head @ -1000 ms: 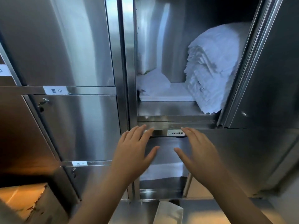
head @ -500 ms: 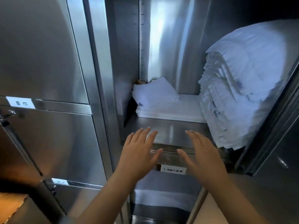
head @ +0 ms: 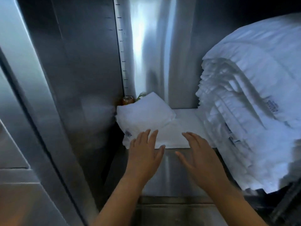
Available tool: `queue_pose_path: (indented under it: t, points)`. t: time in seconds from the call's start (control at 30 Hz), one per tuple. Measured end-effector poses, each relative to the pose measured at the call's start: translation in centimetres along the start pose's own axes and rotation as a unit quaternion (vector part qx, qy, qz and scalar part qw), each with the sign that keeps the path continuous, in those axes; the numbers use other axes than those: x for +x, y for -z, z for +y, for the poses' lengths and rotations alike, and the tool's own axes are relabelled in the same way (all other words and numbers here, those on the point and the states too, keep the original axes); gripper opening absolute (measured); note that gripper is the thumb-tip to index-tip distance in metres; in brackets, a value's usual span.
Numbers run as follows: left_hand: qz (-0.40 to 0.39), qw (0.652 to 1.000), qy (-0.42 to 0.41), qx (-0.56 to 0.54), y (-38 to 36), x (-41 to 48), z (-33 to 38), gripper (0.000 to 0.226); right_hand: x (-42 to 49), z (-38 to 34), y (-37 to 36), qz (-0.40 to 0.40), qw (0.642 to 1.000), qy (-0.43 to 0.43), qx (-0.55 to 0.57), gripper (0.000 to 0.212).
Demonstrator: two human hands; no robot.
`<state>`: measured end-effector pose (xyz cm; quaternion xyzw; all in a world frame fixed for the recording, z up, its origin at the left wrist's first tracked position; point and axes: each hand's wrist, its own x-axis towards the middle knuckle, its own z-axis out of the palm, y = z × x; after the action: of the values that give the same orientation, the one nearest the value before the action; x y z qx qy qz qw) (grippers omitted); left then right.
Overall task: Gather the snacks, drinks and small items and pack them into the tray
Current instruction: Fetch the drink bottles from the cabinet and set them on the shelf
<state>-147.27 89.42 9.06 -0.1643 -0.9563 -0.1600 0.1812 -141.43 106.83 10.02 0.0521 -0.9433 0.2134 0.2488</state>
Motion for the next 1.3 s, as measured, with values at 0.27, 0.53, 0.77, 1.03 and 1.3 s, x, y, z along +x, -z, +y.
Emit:
queue_pose_path:
  t: [0.27, 0.53, 0.77, 1.03, 1.3]
  points:
    - [0.001, 0.997, 0.073, -0.012, -1.8, 7.7, -2.1, 0.058, 8.7, 2.7, -3.2, -0.001, 0.999, 0.031, 0.018, 0.06]
    - [0.05, 0.991, 0.118, 0.029, -3.2, 12.6, -3.6, 0.057, 17.1, 5.5, -7.0, -0.062, 0.994, 0.087, 0.034, 0.054]
    - [0.018, 0.989, 0.139, 0.05, -5.2, 19.1, -6.7, 0.056, 24.2, 6.1, -11.2, -0.103, 0.986, 0.112, 0.07, 0.049]
    - [-0.009, 0.981, 0.174, 0.084, -8.9, 22.6, -10.2, 0.059, 31.1, 5.7, -16.5, -0.102, 0.979, 0.174, 0.012, 0.048]
    - [0.01, 0.982, 0.175, 0.064, -7.2, 25.3, -10.6, 0.037, 37.0, 2.1, -18.5, -0.01, 0.992, 0.078, -0.096, 0.051]
